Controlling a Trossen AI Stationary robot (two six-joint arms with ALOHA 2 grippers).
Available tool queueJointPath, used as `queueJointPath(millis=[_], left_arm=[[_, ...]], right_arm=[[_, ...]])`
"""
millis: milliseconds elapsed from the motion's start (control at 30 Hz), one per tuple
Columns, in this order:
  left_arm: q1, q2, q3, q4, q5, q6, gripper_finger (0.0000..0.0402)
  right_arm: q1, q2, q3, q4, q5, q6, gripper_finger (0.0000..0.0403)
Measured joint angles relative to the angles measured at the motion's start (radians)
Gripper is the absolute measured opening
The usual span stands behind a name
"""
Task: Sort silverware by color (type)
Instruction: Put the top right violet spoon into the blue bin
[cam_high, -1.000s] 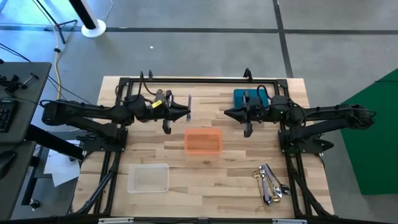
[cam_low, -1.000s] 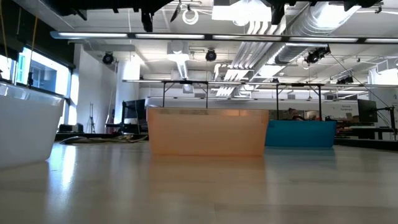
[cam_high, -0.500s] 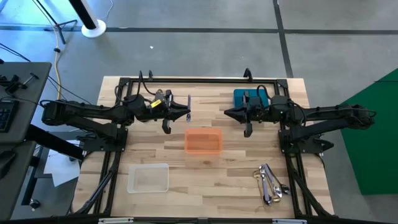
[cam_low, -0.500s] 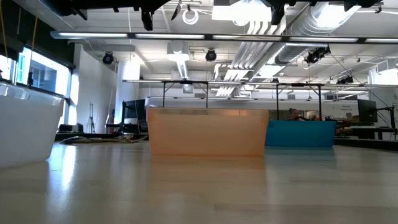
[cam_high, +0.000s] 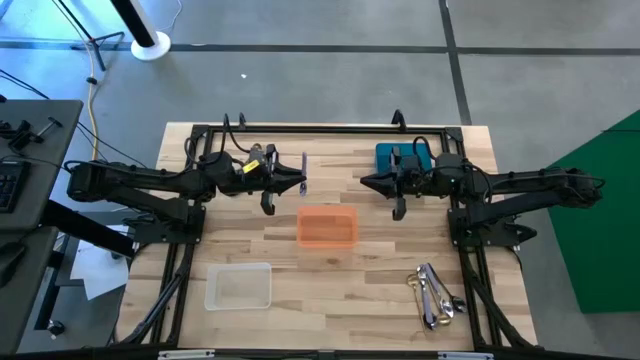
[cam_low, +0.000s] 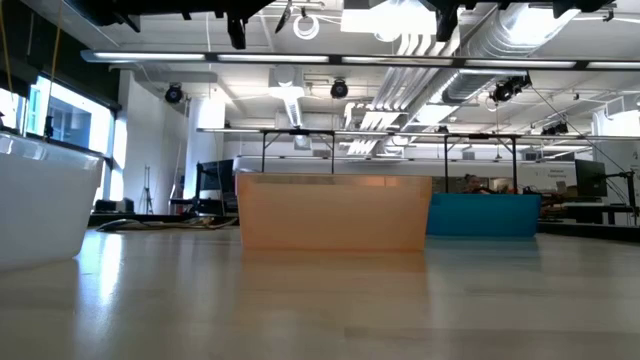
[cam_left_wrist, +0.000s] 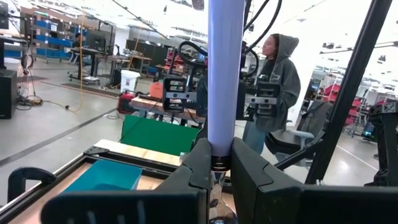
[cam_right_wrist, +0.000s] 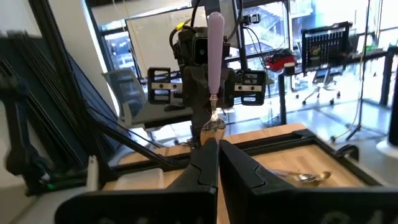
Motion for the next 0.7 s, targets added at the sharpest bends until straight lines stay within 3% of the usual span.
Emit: queueJointPath(millis=[167,267,700], left_arm=[[0.000,0.007,0.000,-0.005,0.000,0.007,0.0017],[0.001,0.009,-0.001,-0.017,0.000,0.008,0.0017],[0.000,0.045,0.000,-0.044,-0.038,-0.006,0.0017]], right_arm=[[0.001,0.090,0.080,-0.007,0.023,0.057,0.0006],[-0.002,0.175,0.145,-0.008,0.027,0.041,0.0030],[-0.011,0.421,0.385,-0.077,0.087,0.004,0.0225]])
